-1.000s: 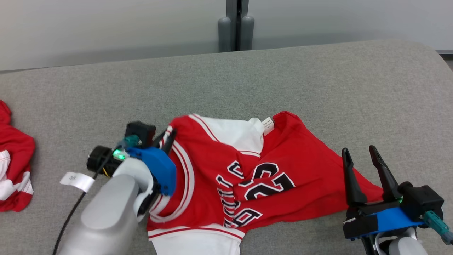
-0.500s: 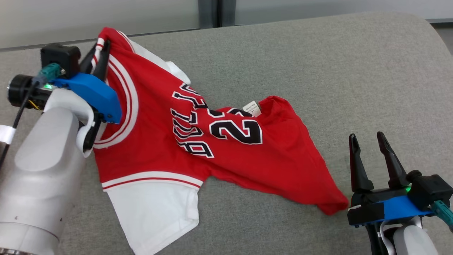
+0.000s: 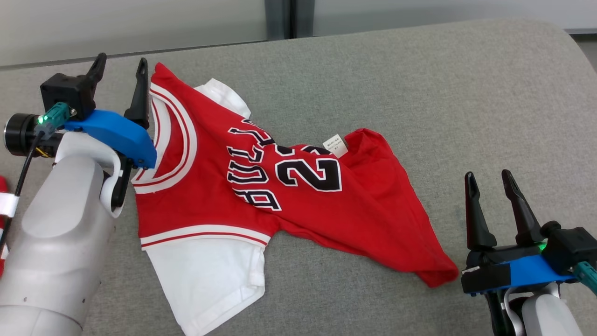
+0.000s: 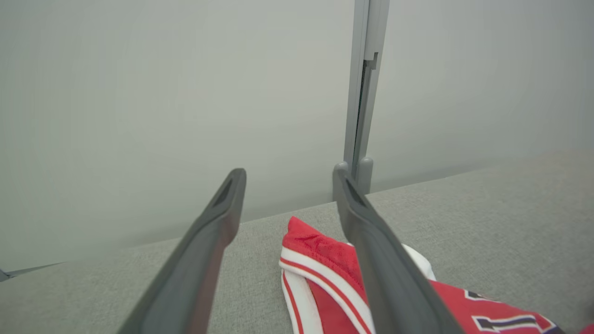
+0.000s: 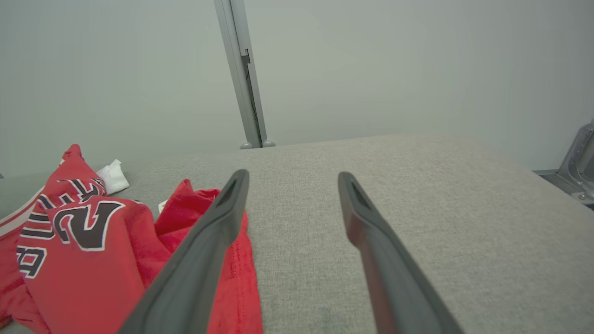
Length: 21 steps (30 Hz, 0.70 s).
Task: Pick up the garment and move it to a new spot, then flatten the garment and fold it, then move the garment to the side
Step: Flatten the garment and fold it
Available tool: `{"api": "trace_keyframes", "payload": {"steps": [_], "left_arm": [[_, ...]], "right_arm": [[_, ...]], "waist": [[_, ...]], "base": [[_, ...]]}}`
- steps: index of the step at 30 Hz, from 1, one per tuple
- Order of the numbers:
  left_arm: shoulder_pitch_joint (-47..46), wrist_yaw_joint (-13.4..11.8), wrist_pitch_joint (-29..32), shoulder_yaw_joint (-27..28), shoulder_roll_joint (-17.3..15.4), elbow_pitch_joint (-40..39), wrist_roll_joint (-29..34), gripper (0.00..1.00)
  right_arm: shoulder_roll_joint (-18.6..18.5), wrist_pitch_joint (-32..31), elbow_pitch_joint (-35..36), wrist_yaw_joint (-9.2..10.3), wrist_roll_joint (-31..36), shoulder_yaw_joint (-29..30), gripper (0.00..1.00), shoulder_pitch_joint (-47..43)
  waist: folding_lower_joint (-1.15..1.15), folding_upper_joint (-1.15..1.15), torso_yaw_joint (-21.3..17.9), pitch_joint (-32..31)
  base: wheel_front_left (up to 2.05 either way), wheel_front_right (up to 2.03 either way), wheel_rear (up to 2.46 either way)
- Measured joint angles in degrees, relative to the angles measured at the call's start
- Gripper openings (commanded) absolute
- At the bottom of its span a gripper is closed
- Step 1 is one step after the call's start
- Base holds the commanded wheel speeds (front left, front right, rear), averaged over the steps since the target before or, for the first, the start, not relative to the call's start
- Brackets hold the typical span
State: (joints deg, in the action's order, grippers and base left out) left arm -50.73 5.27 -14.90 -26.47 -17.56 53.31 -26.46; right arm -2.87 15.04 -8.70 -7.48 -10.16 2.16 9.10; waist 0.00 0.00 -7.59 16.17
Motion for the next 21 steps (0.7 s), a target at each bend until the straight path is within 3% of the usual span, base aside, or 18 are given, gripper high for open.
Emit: {"api": "trace_keyframes", "payload": {"steps": [8,21], "left_arm": [[14.89,-4.21,-0.09,7.83,-0.12,-19.91,3.91,1.00],[35.92,-5.89,-0.10,15.97,3.57,-37.57,10.20,1.00]], "right_arm": [[0.01,0.00,-0.83,0.00,0.05,0.27,1.00,-1.60],[0.02,0.01,-1.77,0.00,1.02,1.08,1.00,-4.77]], "waist": [[-0.01,0.00,2.31,-4.28],[-0.02,0.00,6.43,-9.91]], "base": [[0.00,0.00,0.00],[0.00,0.00,0.00]]}}
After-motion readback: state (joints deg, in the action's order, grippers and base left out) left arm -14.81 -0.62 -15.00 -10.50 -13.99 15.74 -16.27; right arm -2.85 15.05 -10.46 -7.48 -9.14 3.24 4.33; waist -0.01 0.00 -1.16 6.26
